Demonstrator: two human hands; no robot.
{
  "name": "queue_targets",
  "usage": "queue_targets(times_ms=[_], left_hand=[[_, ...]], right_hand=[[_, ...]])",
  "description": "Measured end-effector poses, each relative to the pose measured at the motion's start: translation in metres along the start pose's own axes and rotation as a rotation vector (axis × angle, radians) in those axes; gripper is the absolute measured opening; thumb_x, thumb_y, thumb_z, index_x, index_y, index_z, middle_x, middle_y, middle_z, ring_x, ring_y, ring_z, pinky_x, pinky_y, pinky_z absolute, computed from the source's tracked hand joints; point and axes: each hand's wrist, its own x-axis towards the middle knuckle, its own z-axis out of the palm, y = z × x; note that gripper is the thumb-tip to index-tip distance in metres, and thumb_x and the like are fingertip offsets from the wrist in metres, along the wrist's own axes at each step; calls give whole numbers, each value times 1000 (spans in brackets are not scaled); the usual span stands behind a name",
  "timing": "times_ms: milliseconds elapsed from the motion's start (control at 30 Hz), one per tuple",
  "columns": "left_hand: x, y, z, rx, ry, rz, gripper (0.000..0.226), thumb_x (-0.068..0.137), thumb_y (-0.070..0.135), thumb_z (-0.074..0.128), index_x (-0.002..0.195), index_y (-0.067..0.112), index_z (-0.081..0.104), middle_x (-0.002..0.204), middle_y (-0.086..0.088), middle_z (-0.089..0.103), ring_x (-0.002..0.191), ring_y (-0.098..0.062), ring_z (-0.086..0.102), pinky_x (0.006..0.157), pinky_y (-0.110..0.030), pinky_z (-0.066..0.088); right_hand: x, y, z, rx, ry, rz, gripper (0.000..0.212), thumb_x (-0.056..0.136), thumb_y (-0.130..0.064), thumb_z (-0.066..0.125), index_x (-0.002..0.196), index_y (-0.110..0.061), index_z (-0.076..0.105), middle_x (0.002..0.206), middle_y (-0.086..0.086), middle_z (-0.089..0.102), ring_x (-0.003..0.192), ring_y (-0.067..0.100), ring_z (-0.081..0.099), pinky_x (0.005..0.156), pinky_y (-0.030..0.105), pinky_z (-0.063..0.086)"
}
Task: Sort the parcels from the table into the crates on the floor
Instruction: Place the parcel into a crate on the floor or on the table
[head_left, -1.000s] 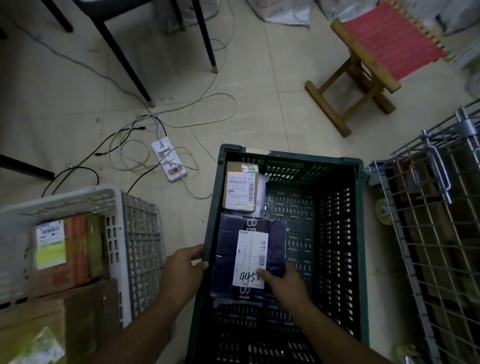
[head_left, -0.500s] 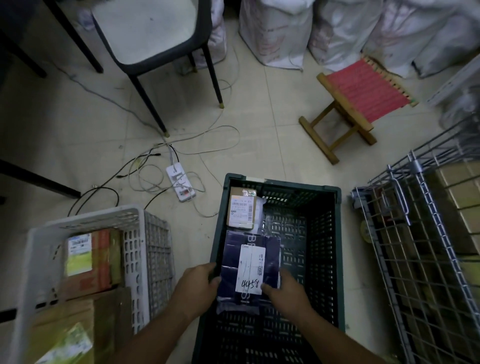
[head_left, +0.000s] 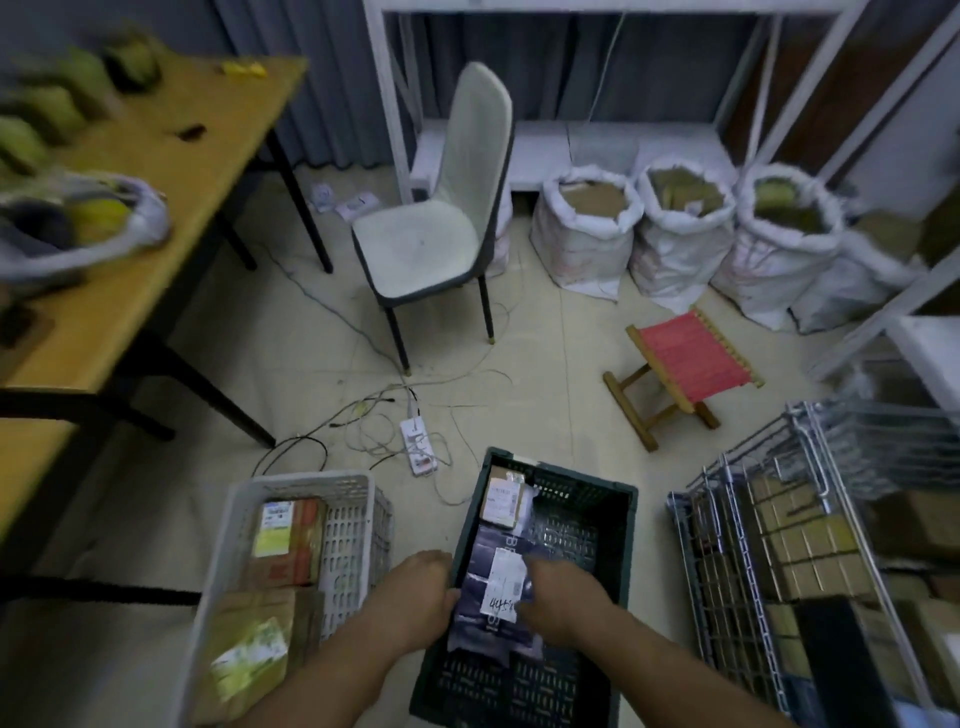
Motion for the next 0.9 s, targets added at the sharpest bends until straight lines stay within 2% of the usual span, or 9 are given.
queue_targets(times_ms=[100, 300, 433, 567, 667, 800, 900], left_hand=[[-61, 11, -39, -38, 65, -34, 36, 103, 36, 43, 127, 11, 52, 133, -9, 55, 120, -23, 54, 88, -28, 42], [-175, 2, -105, -75, 188, -58, 46, 97, 44, 46, 135, 19, 51, 145, -2, 47, 131, -22, 47, 106, -37, 42], [-250, -19, -132, -56, 286, -107, 41, 96, 42, 47, 128, 18, 57, 138, -3, 54, 123, -23, 53, 98, -34, 46], [-321, -56, -147, -61, 411, -156, 43, 92, 48, 45, 126, 25, 58, 134, 1, 57, 121, -22, 55, 98, -38, 49], [-377, -82, -154, -69, 471, -212, 37, 99, 43, 46, 127, 20, 56, 134, -1, 53, 124, -25, 53, 99, -37, 46], [-450, -133, -152, -90, 545, -247, 53, 103, 41, 45, 149, 15, 40, 156, -5, 38, 144, -23, 35, 114, -35, 35], [-502, -180, -141, -111, 575, -320, 53, 100, 45, 47, 142, 13, 46, 151, -9, 43, 140, -26, 39, 108, -38, 41]], right_hand=[[-54, -45, -44, -148, 20, -73, 51, 97, -35, 56, 142, -14, 45, 138, 12, 56, 123, 32, 56, 96, 37, 49], [-145, -136, -101, -358, 142, -234, 43, 96, -34, 54, 131, -10, 49, 134, 15, 57, 124, 34, 53, 98, 40, 48], [-195, -202, -115, -447, 247, -340, 45, 96, -36, 54, 133, -11, 48, 135, 13, 57, 123, 33, 52, 97, 38, 45], [-232, -268, -104, -508, 306, -437, 38, 95, -32, 53, 128, -13, 51, 133, 12, 58, 124, 34, 52, 98, 39, 46], [-261, -319, -83, -554, 329, -485, 50, 95, -35, 56, 141, -17, 46, 143, 10, 54, 128, 32, 52, 101, 43, 49], [-291, -391, -42, -621, 319, -577, 58, 96, -38, 58, 148, -17, 41, 149, 8, 49, 133, 31, 48, 104, 44, 47], [-313, -448, -7, -670, 289, -656, 57, 99, -36, 54, 150, -15, 38, 152, 8, 46, 136, 30, 45, 107, 42, 44]])
